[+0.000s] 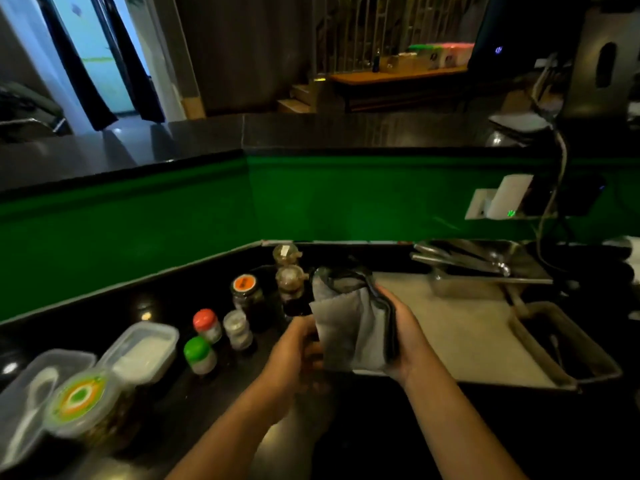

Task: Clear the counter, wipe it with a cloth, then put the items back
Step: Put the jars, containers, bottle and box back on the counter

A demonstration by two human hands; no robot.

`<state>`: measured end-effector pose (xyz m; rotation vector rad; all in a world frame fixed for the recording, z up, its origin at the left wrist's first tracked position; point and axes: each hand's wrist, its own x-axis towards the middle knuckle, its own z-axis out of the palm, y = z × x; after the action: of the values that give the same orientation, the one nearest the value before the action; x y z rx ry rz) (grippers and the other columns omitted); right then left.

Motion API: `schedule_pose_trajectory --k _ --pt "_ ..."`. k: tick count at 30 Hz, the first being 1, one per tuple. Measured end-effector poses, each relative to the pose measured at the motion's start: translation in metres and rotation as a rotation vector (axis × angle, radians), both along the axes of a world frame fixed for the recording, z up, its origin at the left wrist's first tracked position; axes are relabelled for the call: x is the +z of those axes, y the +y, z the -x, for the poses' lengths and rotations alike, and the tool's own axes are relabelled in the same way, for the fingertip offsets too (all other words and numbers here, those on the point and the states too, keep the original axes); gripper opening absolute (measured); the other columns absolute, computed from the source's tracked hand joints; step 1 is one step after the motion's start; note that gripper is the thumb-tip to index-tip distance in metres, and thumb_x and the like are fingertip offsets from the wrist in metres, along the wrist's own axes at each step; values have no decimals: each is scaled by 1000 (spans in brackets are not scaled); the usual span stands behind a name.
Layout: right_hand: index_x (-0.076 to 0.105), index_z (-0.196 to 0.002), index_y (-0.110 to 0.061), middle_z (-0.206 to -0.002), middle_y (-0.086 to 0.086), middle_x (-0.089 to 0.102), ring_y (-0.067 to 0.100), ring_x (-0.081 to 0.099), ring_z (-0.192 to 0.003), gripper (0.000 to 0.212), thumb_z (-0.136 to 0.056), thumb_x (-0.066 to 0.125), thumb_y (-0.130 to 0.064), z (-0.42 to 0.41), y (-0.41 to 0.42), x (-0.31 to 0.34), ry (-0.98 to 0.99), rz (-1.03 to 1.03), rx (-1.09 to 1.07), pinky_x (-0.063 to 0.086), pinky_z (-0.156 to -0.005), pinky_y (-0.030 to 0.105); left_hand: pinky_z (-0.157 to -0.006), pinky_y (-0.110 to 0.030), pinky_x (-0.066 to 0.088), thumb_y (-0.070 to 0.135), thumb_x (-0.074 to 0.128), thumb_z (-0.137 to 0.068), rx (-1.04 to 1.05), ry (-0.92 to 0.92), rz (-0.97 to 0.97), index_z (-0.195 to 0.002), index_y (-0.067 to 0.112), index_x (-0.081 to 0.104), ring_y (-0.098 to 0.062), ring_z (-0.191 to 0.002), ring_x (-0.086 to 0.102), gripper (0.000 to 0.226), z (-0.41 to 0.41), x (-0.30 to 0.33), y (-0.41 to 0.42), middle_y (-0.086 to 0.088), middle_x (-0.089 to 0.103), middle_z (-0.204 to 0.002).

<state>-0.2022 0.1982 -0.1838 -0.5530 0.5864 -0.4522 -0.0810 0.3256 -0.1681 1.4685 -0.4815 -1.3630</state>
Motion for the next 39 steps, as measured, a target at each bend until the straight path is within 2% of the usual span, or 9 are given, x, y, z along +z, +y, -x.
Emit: schedule_pose_trajectory --k 2,5,9,12,15,18,22,28,39 --pt "60 -134 -12 -141 18 53 39 54 -126 66 -90 50 -59 8 25 -20 -10 -66 -13 38 -109 53 -74 -41 56 48 46 -100 -91 -106 -53 -115 16 67 -23 -82 70 42 4 -9 25 -8 71 -92" --pt "73 -116 -11 -121 19 67 35 66 -106 66 -85 52 -66 24 60 -42 140 -47 -31 47 -98 47 -88 -44 56 24 59 -100 -104 -234 -104 -115 18 67 -28 -102 67 18 12 -27 48 -8 70 -108" --pt "66 -120 -18 -111 7 72 26 68 -103 70 -57 91 -37 44 83 -72 682 318 110 53 -96 44 -89 -43 58 15 60 -99 -119 -410 -127 -106 23 69 -17 -92 70 14 18 -71 64 -3 73 -102" --pt "51 -129 -23 -120 4 60 23 60 -108 72 -66 85 -12 55 92 -91 988 471 107 54 -86 35 -81 -30 59 14 60 -98 -136 -469 -123 -111 22 68 -10 -91 69 17 27 -100 69 0 74 -106" --pt "58 -124 -21 -116 8 64 26 63 -103 52 -76 74 -12 66 87 -110 1047 579 -58 56 -86 41 -67 -13 51 22 59 -99 -140 -500 -111 -115 32 57 -3 -89 61 19 38 -114 69 12 64 -103" --pt "63 -118 -16 -114 12 67 30 63 -104 28 -90 64 -21 78 80 -113 1164 722 -120 53 -89 42 -79 -32 60 31 65 -95 -139 -546 -152 -119 31 56 -8 -89 62 25 42 -125 64 10 63 -102" --pt "37 -148 -21 -144 6 46 30 46 -130 63 -92 62 -37 91 87 -115 1471 1045 -97 45 -101 40 -79 -33 56 46 66 -90 -280 -1034 -145 -138 36 37 -16 -94 66 58 41 -133 63 2 65 -115" --pt "55 -134 -31 -140 -7 48 20 42 -129 46 -90 60 -42 82 103 -141 1457 1458 160 42 -103 37 -93 -34 51 52 45 -97 -552 -1440 -30 -145 35 37 -21 -125 48 51 54 -146 59 1 43 -144" --pt "57 -134 -31 -141 -5 48 22 41 -130 46 -91 54 -48 68 100 -137 1451 1459 212 36 -108 38 -105 -36 40 53 44 -97 -465 -1460 -57 -144 32 43 -23 -131 44 52 39 -149 59 -2 44 -147"
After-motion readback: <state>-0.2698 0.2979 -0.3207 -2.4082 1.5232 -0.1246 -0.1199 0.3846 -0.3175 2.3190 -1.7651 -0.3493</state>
